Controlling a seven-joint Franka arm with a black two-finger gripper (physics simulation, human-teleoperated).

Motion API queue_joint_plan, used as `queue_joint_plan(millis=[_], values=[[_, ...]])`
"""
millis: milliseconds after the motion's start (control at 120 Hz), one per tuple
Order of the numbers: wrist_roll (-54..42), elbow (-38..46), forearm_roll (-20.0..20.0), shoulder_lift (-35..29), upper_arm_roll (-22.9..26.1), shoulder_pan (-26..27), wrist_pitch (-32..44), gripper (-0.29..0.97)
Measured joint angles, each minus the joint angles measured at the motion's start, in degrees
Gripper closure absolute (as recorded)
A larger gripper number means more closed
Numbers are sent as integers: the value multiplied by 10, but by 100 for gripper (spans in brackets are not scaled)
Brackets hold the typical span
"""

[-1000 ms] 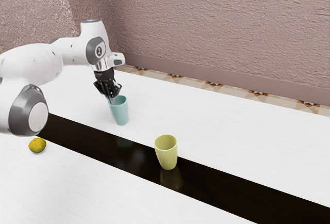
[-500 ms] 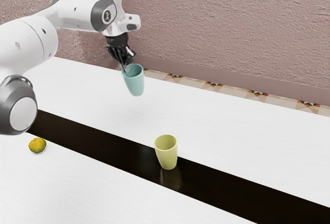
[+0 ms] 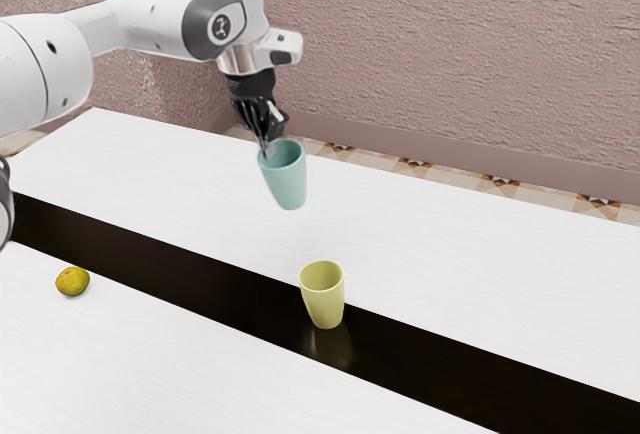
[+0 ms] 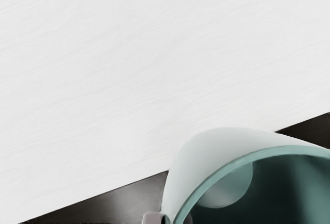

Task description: Place the left cup onto the right cup

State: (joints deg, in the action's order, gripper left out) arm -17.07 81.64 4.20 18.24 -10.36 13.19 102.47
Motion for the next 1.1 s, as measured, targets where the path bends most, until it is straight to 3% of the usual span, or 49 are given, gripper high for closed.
queue_joint_plan(millis=[325, 1100], values=[[1, 41, -3, -29, 0, 62, 4, 79], [13, 151, -3, -45, 2, 87, 83, 79]])
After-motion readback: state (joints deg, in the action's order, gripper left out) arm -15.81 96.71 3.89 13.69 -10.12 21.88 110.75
